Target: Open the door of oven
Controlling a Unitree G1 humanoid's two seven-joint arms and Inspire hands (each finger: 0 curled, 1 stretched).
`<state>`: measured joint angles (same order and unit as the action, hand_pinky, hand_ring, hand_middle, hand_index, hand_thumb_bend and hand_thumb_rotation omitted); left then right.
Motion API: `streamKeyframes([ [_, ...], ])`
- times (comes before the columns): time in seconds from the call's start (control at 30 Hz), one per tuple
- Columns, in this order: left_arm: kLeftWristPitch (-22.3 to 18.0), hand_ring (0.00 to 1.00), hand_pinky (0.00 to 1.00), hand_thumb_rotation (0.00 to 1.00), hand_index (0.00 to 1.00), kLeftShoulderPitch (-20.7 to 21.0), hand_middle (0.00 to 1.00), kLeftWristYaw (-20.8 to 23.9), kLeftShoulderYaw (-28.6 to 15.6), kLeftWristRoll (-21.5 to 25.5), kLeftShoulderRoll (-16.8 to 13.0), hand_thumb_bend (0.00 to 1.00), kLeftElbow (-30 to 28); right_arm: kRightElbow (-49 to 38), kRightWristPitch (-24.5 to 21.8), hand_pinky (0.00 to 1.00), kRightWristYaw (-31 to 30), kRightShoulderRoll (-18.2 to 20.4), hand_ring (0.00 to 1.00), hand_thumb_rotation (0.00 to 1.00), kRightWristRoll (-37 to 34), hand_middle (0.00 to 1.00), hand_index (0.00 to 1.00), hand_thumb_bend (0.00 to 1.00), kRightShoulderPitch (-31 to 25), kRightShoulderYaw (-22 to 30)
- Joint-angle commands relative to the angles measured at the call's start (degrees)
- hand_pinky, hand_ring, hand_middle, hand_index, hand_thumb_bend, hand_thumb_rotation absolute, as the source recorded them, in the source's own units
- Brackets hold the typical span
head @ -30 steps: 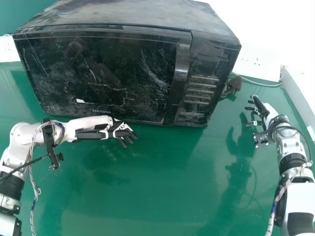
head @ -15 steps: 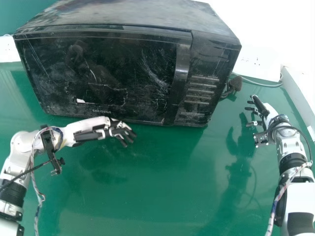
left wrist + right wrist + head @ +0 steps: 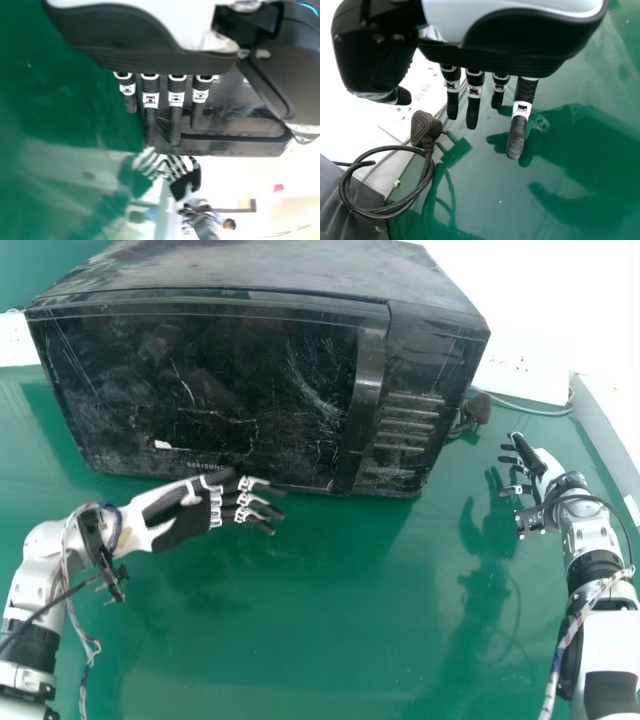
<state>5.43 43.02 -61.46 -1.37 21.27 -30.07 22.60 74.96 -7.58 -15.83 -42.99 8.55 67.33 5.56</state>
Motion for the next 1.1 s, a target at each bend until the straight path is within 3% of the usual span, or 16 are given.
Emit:
streamKeyframes([
  [0.0, 1.7, 0.71, 0.49, 0.68, 0.90, -2.0, 0.80, -0.8, -0.9, 1.8, 0.6, 1.00, -2.6, 2.7, -3.5, 0.55, -1.7, 1.1, 0.76, 0.47, 1.2, 0.84, 0.89, 0.53, -4.1, -1.0],
  [0.17, 5.6, 0.72, 0.49, 0.66, 0.92, -4.1, 0.82, 1.2, -2.2, 4.2, 1.2, 0.96, -8.5, 2.7, -3.9, 0.45, -1.7, 1.1, 0.71, 0.42, 0.3, 0.84, 0.90, 0.54, -4.1, -0.1],
  [0.27, 8.4, 0.74, 0.49, 0.64, 0.92, -5.5, 0.84, 2.6, -3.1, 6.2, 2.0, 0.92, -12.1, 2.8, -3.8, 0.54, -1.6, 1.1, 0.76, 0.43, 0.6, 0.85, 0.89, 0.55, -4.1, -0.2],
  [0.3, 10.1, 0.75, 0.49, 0.62, 0.93, -6.2, 0.85, 3.4, -3.5, 7.6, 2.3, 0.90, -14.4, 2.7, -3.6, 0.51, -1.9, 1.0, 0.74, 0.45, 1.0, 0.83, 0.89, 0.55, -4.2, -0.6],
  [0.4, 13.5, 0.78, 0.52, 0.64, 0.94, -7.6, 0.88, 5.1, -4.3, 10.2, 2.8, 0.89, -18.7, 2.7, -3.5, 0.54, -2.7, 1.0, 0.74, 0.52, 0.9, 0.85, 0.93, 0.60, -4.2, -0.7],
  [0.53, 14.9, 0.84, 0.56, 0.64, 0.96, -8.8, 0.93, 6.4, -4.9, 11.4, 3.2, 0.92, -21.6, 2.8, -3.7, 0.56, -3.5, 0.8, 0.77, 0.56, 0.7, 0.87, 0.95, 0.65, -4.2, -0.6],
  [0.63, 15.6, 0.85, 0.57, 0.65, 0.98, -9.4, 0.95, 7.3, -4.8, 12.4, 3.6, 0.96, -23.5, 2.7, -3.1, 0.51, -3.0, 0.8, 0.73, 0.56, 1.1, 0.85, 0.94, 0.65, -4.3, -1.0],
  [0.67, 16.0, 0.86, 0.58, 0.65, 0.99, -9.6, 0.96, 7.8, -4.8, 12.7, 3.7, 0.97, -24.4, 2.7, -3.1, 0.55, -2.9, 0.8, 0.74, 0.57, 1.2, 0.84, 0.93, 0.67, -4.3, -1.1],
  [0.9, 19.1, 0.89, 0.60, 0.63, 0.95, -10.9, 0.96, 11.3, -5.3, 15.1, 4.3, 1.00, -28.8, 2.7, -3.3, 0.57, -3.0, 0.8, 0.74, 0.60, 1.0, 0.83, 0.93, 0.61, -4.1, -1.3],
  [1.07, 20.9, 0.88, 0.58, 0.68, 0.90, -12.0, 0.93, 13.7, -5.8, 17.1, 4.5, 1.00, -32.5, 2.8, -4.3, 0.47, -3.4, 0.8, 0.73, 0.59, 1.0, 0.84, 0.94, 0.64, -3.9, -1.3],
])
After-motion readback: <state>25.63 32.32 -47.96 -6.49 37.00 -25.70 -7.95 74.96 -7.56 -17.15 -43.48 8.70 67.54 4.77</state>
